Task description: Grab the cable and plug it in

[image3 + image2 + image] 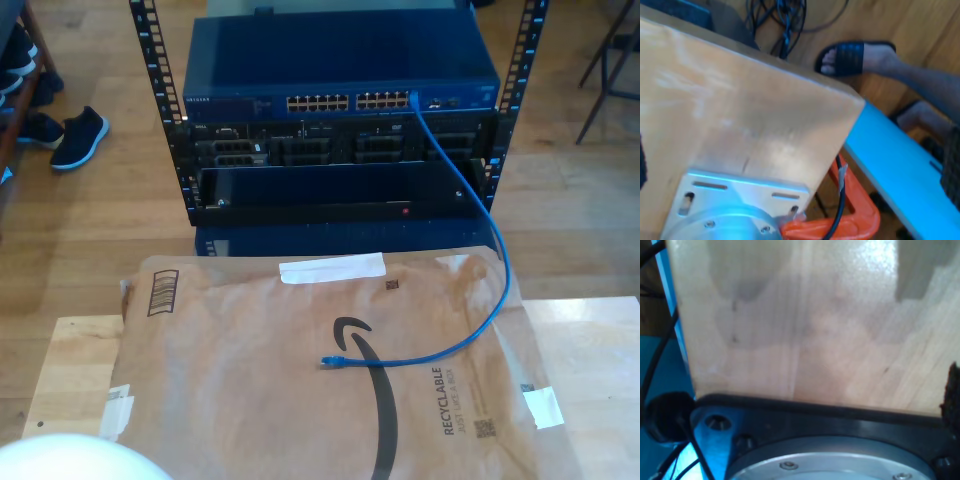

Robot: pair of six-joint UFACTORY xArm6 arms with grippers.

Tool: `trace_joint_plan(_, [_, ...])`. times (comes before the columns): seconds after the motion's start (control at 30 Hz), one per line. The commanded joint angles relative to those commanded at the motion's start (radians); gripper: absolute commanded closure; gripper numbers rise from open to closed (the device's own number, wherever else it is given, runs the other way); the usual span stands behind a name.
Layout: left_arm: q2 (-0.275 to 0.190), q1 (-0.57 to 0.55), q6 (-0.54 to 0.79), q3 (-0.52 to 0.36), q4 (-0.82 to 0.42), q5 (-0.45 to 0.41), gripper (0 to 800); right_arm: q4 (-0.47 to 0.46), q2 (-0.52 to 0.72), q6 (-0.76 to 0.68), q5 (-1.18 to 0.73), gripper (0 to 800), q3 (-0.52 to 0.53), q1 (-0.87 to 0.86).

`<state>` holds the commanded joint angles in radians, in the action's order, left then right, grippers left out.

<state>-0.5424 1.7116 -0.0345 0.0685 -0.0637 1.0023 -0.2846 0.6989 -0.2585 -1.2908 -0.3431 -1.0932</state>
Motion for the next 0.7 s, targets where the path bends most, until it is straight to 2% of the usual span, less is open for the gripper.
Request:
trace_joint_plan(0.2, [0.000, 0.000, 0.000, 0.000, 0.000, 0.000, 0, -0.003, -0.006, 0.005, 0.008, 2, 0.061, -0.087])
trace_joint_plan(0.4, [0.000, 0.000, 0.000, 0.000, 0.000, 0.000, 0, 0.008, -0.006, 0.071, 0.124, 3, 0.146, -0.160])
trace_joint_plan(0.7, [0.000, 0.000, 0.000, 0.000, 0.000, 0.000, 0, 0.035, -0.054, 0.074, 0.181, 2, 0.183, -0.249])
